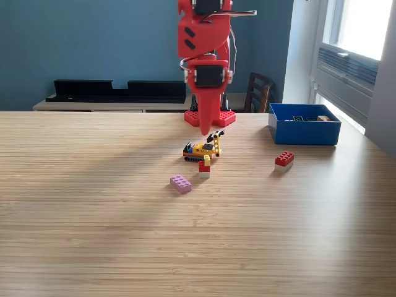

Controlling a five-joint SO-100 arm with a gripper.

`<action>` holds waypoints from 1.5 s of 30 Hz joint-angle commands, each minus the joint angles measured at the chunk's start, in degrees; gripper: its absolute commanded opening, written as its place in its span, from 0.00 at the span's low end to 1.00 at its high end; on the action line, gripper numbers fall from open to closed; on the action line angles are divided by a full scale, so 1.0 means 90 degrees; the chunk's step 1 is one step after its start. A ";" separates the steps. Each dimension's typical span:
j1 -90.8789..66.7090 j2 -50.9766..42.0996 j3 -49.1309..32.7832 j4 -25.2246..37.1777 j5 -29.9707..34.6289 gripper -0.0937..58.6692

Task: Grasp a lego block and put it in the bin.

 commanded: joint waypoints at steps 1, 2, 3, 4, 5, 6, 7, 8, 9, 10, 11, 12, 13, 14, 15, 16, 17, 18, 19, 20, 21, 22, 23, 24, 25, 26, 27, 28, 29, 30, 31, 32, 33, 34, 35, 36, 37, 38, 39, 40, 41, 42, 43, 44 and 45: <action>0.0400 0.0605 -0.0137 -0.0176 0.0127 0.00; 0.0479 0.0605 -0.0127 -0.0215 0.0186 0.00; 0.0557 0.0605 -0.0107 -0.0264 0.0234 0.00; 0.0635 0.0605 -0.0098 -0.0303 0.0283 0.00; 0.0703 0.0605 -0.0078 -0.0371 0.0332 0.00; 0.0771 0.0605 -0.0059 -0.0430 0.0361 0.00; 0.0830 0.0605 -0.0049 -0.0488 0.0371 0.00; 0.0889 0.0605 -0.0039 -0.0527 0.0400 0.01; 0.0947 0.0605 -0.0020 -0.0586 0.0430 0.01; 0.0986 0.0605 0.0029 -0.0654 0.0459 0.01; 0.1016 0.0605 0.0098 -0.0742 0.0479 0.01; 0.1045 0.0605 0.0166 -0.0820 0.0508 0.01; 0.1064 0.0605 0.0234 -0.0908 0.0537 0.04; 0.1094 0.0605 0.0322 -0.1006 0.0586 0.08; 0.1113 0.0605 0.0391 -0.1084 0.0635 0.16; 0.1123 0.0605 0.0449 -0.1133 0.0693 0.23; 0.1133 0.0605 0.0508 -0.1201 0.0752 0.29; 0.1143 0.0596 0.0557 -0.1250 0.0830 0.33; 0.1143 0.0596 0.0615 -0.1318 0.0928 0.36; 0.1143 0.0596 0.0693 -0.1396 0.1025 0.37; 0.1133 0.0596 0.0752 -0.1455 0.1152 0.38; 0.1123 0.0596 0.0801 -0.1514 0.1289 0.38; 0.1113 0.0596 0.0820 -0.1533 0.1436 0.39; 0.1104 0.0596 0.0830 -0.1543 0.1582 0.39; 0.1104 0.0586 0.0830 -0.1572 0.1729 0.39; 0.1104 0.0586 0.0840 -0.1611 0.1875 0.38; 0.1104 0.0586 0.0859 -0.1660 0.2002 0.37; 0.1104 0.0576 0.0889 -0.1699 0.2139 0.37; 0.1104 0.0576 0.0908 -0.1738 0.2246 0.37; 0.1104 0.0566 0.0928 -0.1758 0.2354 0.36; 0.1104 0.0518 0.0928 -0.1768 0.2480 0.35; 0.1094 0.0430 0.0918 -0.1768 0.2607 0.34; 0.1084 0.0342 0.0879 -0.1768 0.2715 0.33; 0.1074 0.0225 0.0840 -0.1768 0.2832 0.33; 0.1064 0.0098 0.0791 -0.1768 0.2920 0.32; 0.1055 -0.0029 0.0723 -0.1768 0.3018 0.31; 0.1055 -0.0146 0.0664 -0.1768 0.3096 0.30; 0.1045 -0.0264 0.0615 -0.1768 0.3154 0.30; 0.1035 -0.0361 0.0566 -0.1758 0.3213 0.29; 0.1006 -0.0459 0.0518 -0.1748 0.3271 0.29; 0.0967 -0.0547 0.0479 -0.1748 0.3311 0.28; 0.0928 -0.0635 0.0430 -0.1748 0.3340 0.28; 0.0879 -0.0713 0.0381 -0.1748 0.3369 0.28; 0.0830 -0.0801 0.0332 -0.1748 0.3389 0.27; 0.0781 -0.0869 0.0273 -0.1738 0.3408 0.27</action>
